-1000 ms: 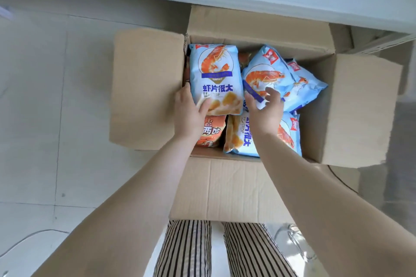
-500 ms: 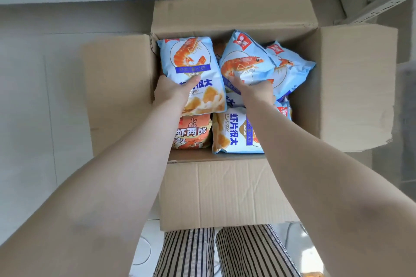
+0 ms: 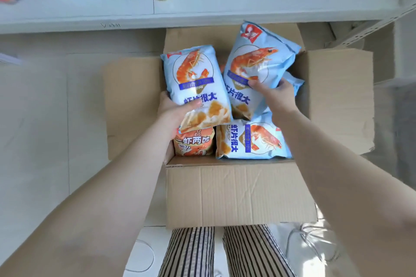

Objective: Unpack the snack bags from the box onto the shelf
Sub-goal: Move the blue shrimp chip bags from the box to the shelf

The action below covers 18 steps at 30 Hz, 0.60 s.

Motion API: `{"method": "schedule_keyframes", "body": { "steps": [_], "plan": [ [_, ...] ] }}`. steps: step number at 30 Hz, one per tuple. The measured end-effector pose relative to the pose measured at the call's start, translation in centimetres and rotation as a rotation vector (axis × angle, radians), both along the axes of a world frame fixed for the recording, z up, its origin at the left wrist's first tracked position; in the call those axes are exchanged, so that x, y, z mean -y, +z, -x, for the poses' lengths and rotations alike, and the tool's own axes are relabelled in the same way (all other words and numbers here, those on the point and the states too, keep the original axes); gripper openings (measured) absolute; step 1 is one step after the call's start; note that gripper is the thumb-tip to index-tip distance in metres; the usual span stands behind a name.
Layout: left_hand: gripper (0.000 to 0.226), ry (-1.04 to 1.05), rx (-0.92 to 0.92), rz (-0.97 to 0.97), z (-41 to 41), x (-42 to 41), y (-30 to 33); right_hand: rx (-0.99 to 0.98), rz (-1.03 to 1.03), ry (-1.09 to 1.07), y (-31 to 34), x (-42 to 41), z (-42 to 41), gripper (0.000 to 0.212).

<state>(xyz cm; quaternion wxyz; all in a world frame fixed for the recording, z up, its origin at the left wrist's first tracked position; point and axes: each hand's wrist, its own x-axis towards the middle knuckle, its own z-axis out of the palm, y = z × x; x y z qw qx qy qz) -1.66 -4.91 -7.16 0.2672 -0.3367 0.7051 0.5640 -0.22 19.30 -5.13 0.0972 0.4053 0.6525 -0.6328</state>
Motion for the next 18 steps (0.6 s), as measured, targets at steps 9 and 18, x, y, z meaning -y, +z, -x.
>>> {"method": "schedule_keyframes", "body": {
  "steps": [9,18],
  "plan": [
    [0.054,-0.241,-0.213,-0.253,-1.6,1.0,15.9,-0.078,0.293,0.156,14.9,-1.6,-3.0,0.039],
    [0.036,-0.111,-0.325,-0.15,-3.7,4.7,28.7,-0.153,0.176,0.278,28.1,-0.2,-5.0,0.063]
  ]
}}
